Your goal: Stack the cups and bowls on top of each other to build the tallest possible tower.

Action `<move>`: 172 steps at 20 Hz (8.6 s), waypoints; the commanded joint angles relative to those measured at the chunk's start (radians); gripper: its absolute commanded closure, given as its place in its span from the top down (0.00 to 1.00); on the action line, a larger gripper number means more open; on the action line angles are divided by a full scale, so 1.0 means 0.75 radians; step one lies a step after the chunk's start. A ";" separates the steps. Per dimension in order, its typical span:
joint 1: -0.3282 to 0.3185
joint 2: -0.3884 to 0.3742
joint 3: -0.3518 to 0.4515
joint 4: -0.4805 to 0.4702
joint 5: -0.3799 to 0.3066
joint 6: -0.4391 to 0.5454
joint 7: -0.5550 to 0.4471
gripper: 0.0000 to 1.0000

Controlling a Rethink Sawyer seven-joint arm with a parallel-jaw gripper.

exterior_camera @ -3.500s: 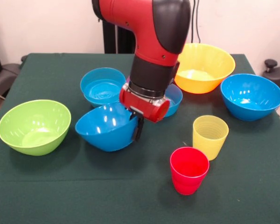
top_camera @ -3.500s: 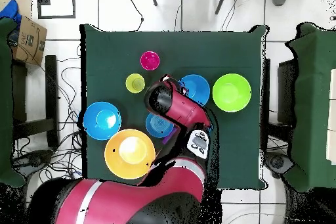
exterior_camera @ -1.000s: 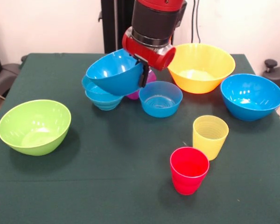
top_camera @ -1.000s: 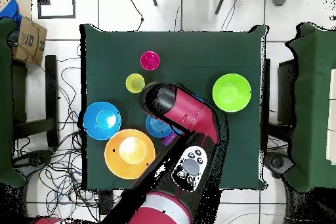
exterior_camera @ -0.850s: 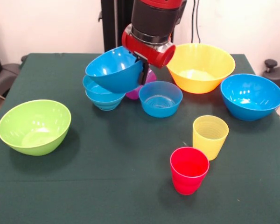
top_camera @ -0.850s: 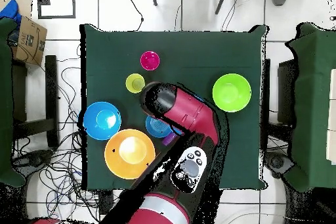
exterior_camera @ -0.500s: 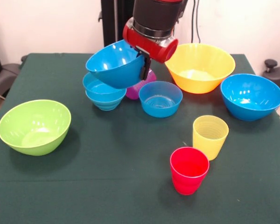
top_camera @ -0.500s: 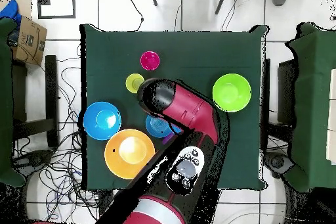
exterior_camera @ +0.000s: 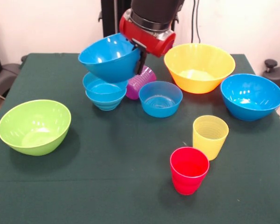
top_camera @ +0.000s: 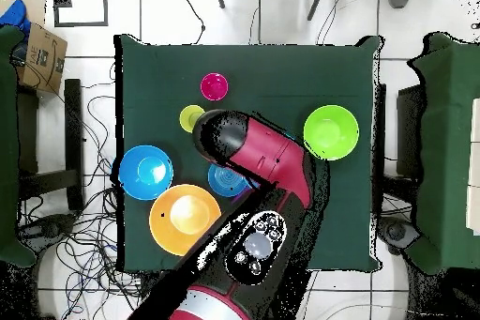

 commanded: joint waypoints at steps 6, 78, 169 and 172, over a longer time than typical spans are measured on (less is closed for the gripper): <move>0.014 0.107 -0.036 -0.058 -0.207 -0.057 0.164 0.00; 0.069 0.167 0.019 0.135 -0.148 -0.254 0.270 0.00; 0.045 0.107 0.212 0.291 -0.139 -0.396 0.361 0.00; 0.052 0.111 0.208 0.286 -0.140 -0.397 0.367 0.00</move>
